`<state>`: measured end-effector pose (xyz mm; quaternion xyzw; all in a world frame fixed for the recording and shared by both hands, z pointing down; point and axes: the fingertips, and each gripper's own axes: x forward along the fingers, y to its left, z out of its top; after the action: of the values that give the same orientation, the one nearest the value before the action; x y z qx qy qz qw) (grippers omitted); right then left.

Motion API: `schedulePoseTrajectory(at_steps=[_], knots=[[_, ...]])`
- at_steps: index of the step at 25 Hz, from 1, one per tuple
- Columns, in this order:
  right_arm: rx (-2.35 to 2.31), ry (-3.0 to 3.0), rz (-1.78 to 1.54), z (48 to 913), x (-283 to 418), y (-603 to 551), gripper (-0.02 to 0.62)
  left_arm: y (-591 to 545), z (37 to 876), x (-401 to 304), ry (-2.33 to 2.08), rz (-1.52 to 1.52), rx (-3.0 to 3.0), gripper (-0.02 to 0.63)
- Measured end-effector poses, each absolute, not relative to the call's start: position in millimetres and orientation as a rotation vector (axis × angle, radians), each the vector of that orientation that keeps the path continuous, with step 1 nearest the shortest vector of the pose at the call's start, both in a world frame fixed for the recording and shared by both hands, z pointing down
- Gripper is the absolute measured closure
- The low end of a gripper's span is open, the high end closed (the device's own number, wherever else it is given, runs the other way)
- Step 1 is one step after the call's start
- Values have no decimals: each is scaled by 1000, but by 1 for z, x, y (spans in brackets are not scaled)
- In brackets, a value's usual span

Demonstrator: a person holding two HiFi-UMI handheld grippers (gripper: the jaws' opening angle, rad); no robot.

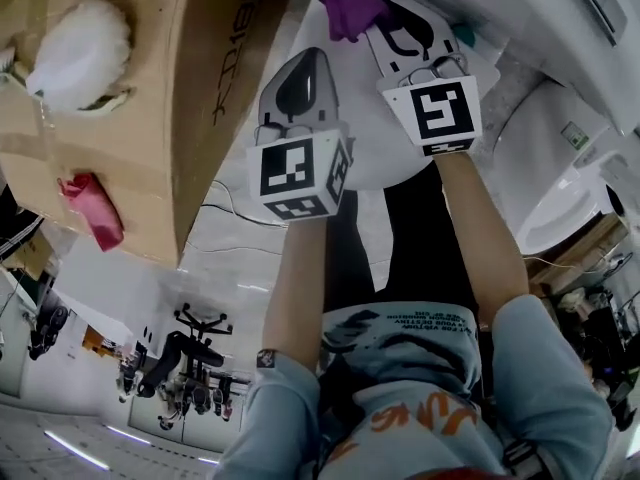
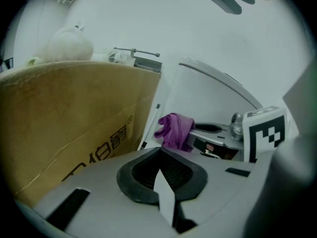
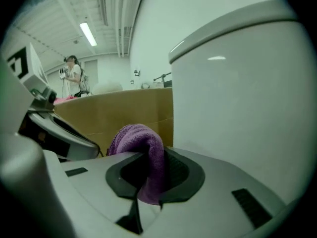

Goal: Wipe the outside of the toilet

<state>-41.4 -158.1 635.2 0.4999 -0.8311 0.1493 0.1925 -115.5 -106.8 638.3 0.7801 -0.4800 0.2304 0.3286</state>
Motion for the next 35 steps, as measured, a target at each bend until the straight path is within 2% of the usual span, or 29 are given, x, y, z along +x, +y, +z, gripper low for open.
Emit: schedulePoseTrajectory(at_steps=[4, 11, 20, 35], knots=[[1308, -2238, 239, 651, -58, -184, 523, -108, 642, -128, -1275, 592, 2009, 581], [1231, -2087, 141, 693, -68, -208, 525, -111, 648, -128, -1247, 598, 2005, 581], [1137, -1990, 111, 728, -47, -199, 526, -113, 651, -112, -1180, 614, 2043, 581], [1097, -1883, 145, 732, -7, -168, 534, -104, 644, -82, -1095, 633, 2089, 581]])
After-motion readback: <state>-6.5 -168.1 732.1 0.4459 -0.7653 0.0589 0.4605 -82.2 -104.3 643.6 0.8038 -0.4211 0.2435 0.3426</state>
